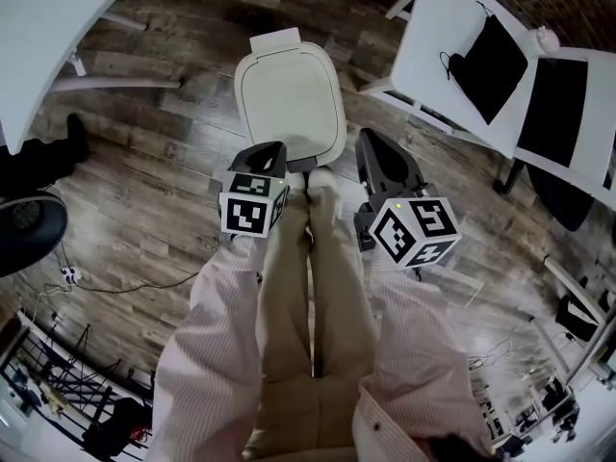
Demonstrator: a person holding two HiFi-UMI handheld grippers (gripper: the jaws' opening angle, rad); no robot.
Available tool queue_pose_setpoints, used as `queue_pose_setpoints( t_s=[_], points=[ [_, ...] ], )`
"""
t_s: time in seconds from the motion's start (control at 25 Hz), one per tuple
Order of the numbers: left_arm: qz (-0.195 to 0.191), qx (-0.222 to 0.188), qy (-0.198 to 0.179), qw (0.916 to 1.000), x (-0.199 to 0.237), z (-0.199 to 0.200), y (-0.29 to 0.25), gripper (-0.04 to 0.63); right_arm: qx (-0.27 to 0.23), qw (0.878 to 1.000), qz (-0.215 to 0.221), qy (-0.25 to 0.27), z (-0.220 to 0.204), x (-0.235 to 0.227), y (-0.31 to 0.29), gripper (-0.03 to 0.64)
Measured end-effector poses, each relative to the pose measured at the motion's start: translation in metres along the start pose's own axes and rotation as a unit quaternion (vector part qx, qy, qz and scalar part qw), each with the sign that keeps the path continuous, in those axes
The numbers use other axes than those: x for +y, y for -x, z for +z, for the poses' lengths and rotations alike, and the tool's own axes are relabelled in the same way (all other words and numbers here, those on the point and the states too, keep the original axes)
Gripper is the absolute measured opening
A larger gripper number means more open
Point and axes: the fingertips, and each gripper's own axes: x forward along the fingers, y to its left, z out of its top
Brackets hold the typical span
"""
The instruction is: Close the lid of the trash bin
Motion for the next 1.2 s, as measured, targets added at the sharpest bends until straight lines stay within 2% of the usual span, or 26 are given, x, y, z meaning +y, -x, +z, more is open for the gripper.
queue_pose_setpoints(
  t_s=[0.28,0.64,0.92,1.2],
  points=[
    [-0.003,-0.075,0.007,0.9972,-0.019,0.047,0.052,-0.006,-0.005,1.0,-0.011,0.004,0.033,0.013,0.018,0.003],
    [0.003,-0.168,-0.012,0.9857,-0.033,0.117,0.122,-0.006,-0.024,0.999,-0.019,0.02,0.084,0.027,0.039,0.003],
    [0.011,-0.239,-0.042,0.97,-0.044,0.172,0.187,-0.006,-0.032,0.998,0.033,0.031,0.118,0.057,0.056,0.003],
    [0.016,-0.288,-0.05,0.9563,-0.052,0.206,0.245,-0.006,-0.047,0.993,0.074,0.078,0.165,0.093,0.068,0.003]
  ],
)
